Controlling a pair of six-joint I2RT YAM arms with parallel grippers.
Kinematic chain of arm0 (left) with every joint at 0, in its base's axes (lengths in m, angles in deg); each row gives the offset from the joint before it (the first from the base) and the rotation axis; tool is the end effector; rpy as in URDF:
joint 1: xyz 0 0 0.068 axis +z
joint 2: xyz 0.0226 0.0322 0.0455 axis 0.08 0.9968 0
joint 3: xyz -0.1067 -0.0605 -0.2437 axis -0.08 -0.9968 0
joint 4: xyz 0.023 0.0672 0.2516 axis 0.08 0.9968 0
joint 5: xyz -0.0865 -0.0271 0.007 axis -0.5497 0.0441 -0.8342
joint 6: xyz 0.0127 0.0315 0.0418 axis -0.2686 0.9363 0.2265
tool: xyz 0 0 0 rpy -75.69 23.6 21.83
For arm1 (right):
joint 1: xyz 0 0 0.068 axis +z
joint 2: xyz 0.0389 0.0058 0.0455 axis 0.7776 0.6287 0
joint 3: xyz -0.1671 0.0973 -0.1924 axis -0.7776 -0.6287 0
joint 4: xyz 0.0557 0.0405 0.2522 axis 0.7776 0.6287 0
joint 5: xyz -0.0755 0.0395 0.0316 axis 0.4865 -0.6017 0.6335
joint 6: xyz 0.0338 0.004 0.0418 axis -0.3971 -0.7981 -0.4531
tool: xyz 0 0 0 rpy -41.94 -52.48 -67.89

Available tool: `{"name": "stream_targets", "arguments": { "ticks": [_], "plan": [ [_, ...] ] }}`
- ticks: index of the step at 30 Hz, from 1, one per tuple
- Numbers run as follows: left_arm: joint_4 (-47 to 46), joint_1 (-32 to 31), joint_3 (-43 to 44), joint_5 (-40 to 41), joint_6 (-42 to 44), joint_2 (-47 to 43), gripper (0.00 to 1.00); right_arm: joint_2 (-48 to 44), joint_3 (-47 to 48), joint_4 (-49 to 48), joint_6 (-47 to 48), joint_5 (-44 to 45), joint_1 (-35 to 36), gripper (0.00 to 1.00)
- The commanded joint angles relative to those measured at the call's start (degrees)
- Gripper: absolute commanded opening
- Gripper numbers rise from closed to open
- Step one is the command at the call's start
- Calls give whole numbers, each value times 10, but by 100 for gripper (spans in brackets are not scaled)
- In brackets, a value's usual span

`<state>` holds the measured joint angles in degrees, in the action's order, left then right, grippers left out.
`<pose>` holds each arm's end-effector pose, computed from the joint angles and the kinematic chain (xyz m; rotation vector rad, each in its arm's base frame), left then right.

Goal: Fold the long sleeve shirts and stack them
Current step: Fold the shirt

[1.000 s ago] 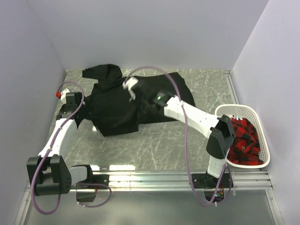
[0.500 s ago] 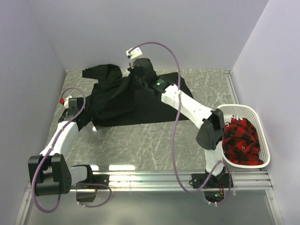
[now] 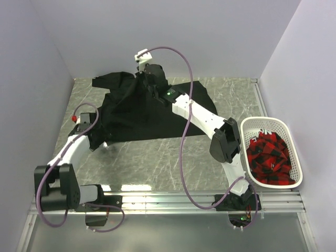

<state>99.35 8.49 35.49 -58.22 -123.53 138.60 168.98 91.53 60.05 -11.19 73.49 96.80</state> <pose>0.2364 0.0208 0.1988 -1.0023 2.3301 -0.0846 0.3670 0.3599 0.3729 -0.5190 1.6300 0.2229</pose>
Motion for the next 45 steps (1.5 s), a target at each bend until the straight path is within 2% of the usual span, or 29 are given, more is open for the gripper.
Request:
{"name": "stream_targets", "arguments": {
  "ticks": [1, 10, 24, 35, 38, 42, 44, 45],
  "plan": [
    [-4, 2, 25, -15, -11, 36, 70, -20, -31, -50, 2, -17, 0, 5],
    [-14, 6, 51, -8, -24, 71, 50, -13, -43, -44, -8, -50, 0, 5],
    [-41, 23, 34, -23, -27, 91, 38, -19, -67, -51, -13, -65, -1, 5],
    [-55, 24, 39, -51, -29, 122, 37, -20, -78, -51, -15, -67, 0, 5],
    [-54, 23, 39, -50, -29, 130, 34, -25, -87, -56, -15, -64, -1, 5],
    [-44, 24, 42, -40, -28, 141, 22, -25, -91, -55, -16, -66, -1, 5],
    [-37, 24, 48, -34, -29, 141, 3, -26, -90, -55, -16, -65, -1, 5],
    [-25, 24, 53, -24, -26, 140, 0, -26, -91, -53, -16, -66, -1, 5]
  ]
}}
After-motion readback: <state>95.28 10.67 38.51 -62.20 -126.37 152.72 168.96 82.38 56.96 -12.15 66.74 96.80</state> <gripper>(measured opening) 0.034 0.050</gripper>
